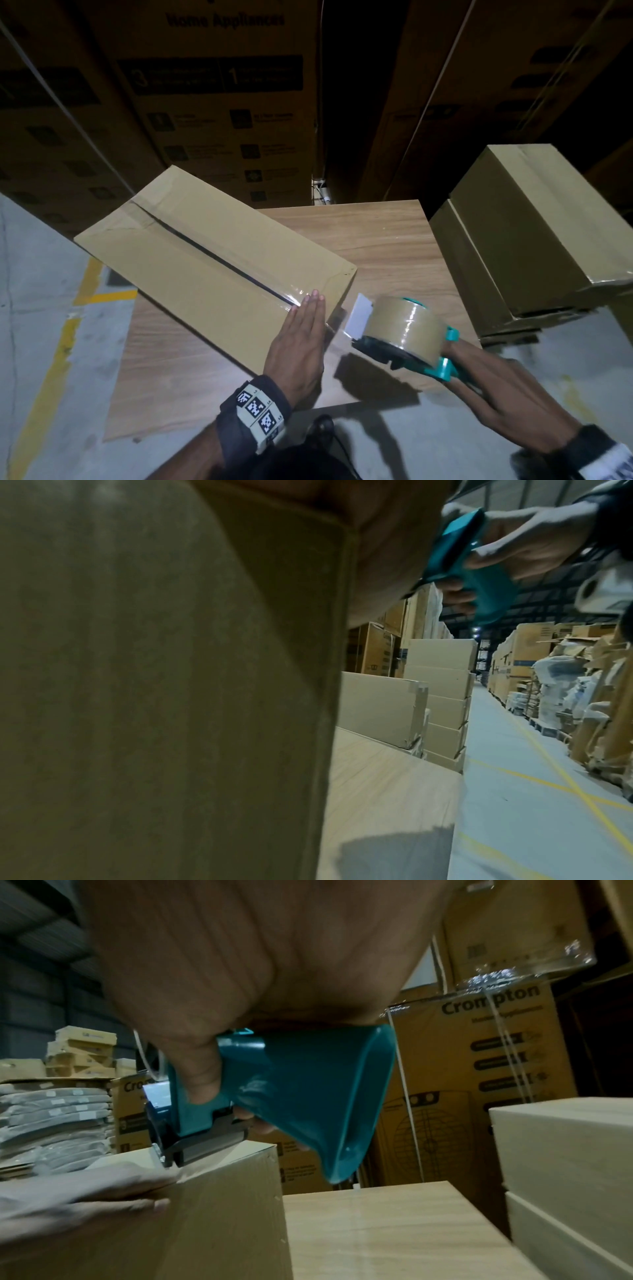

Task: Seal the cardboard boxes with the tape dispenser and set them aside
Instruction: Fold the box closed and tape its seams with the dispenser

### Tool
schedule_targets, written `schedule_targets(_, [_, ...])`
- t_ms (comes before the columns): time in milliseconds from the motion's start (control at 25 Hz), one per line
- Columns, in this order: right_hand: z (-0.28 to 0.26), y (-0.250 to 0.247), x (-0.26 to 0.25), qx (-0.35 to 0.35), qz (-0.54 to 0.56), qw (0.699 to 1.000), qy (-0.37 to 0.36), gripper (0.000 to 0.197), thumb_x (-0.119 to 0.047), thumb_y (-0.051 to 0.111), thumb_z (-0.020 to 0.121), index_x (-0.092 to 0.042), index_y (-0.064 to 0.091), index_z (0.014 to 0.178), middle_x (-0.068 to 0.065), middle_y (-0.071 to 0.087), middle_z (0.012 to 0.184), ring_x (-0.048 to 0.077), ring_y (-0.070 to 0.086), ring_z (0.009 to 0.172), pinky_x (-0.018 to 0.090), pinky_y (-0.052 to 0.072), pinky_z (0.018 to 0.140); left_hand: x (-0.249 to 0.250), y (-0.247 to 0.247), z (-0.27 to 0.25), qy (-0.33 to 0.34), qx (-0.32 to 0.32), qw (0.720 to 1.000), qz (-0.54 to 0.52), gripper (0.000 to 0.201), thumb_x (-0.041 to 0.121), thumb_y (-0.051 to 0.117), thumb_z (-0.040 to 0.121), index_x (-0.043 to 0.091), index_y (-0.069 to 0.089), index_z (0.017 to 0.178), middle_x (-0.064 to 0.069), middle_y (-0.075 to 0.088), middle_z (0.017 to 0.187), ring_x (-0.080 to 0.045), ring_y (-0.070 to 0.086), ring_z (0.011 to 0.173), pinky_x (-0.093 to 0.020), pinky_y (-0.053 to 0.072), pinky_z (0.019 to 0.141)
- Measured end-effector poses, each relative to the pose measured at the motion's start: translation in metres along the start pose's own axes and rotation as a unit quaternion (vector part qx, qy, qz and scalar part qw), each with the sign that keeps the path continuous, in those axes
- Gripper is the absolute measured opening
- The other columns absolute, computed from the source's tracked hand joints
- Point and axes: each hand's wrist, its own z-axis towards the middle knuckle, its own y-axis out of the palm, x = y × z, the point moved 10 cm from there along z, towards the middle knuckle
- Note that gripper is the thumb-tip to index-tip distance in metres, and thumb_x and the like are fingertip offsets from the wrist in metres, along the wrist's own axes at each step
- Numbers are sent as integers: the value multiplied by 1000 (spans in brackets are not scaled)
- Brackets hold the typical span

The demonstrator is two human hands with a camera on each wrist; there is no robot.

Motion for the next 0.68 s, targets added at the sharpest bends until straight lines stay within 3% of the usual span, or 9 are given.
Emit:
schedule_targets(120, [-23,-5,9,-9,-11,1000,23,50,-36,63,96,-58,38,133,-48,44,126,-14,60,97,14,55,71,3,-4,-1,12,-4,1000,8,76,10,30,97,7,-10,162,-12,-10,170,-22,-8,158,-36,-4,128])
schedule_targets(280, [-21,34,27,-22,-2,998,56,62,-32,66,95,-65,29,132,-48,46,118,-4,60,97,21,53,70,5,-8,-2,27,9,999,14,68,21,25,102,7,-3,163,-12,-5,170,-21,-3,158,-35,-6,126])
schedule_targets(360, [-12,64,38,-22,20,998,59,56,-32,62,95,-64,31,130,-36,53,114,3,61,96,25,50,70,4,-7,-1,29,17,999,17,69,21,30,104,9,-1,164,-11,-3,171,-20,-1,159,-35,-5,126])
schedule_targets(520, [10,114,49,-34,59,995,78,42,-33,57,95,-43,40,132,-10,63,119,15,61,95,28,41,69,3,-5,-1,32,12,999,16,64,29,21,107,10,1,164,-10,-1,171,-20,1,159,-35,-2,127])
schedule_targets(680, [27,142,58,-50,54,992,101,47,-27,56,98,-25,42,143,4,64,125,23,61,97,31,38,70,4,-5,-3,40,5,999,31,74,38,18,98,10,1,164,-9,-1,171,-20,1,159,-36,-1,128])
